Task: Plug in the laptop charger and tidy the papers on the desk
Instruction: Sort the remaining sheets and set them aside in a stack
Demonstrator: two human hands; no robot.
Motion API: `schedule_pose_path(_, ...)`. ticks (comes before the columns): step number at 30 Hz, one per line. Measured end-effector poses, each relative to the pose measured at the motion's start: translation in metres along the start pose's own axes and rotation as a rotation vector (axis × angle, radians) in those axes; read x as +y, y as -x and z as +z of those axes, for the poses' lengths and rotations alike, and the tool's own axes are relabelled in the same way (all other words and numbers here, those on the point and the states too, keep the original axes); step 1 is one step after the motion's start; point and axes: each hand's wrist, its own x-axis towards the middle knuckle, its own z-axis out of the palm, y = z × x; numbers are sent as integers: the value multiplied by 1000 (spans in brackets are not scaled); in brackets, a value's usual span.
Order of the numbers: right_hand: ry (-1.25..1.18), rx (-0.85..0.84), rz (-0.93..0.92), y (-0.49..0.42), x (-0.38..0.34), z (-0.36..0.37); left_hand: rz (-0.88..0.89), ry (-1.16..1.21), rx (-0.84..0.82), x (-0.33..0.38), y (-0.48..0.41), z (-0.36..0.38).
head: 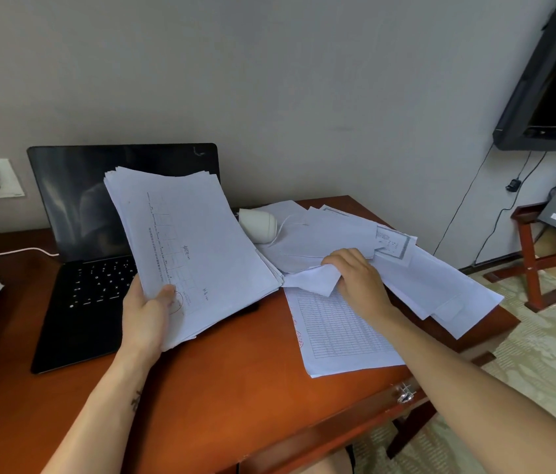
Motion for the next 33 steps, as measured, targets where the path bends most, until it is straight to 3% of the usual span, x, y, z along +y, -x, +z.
schedule_pose_path(8, -173, -2, 34, 10, -10, -2, 4, 12, 2, 1, 2, 1)
schedule_pose_path(17, -242, -231, 133, 32, -10, 0, 20, -8, 3, 0, 1, 3)
schedule_pose_path(27, -298, -240, 201, 68, -2, -27, 41, 6, -64, 6, 17, 19)
schedule_pose_path(30, -238, -195, 238, 80, 7, -44, 45, -5, -116, 4, 25, 30)
schedule_pose_path(33, 27, -217, 353, 92, 20, -57, 47, -17, -165, 4, 29, 44)
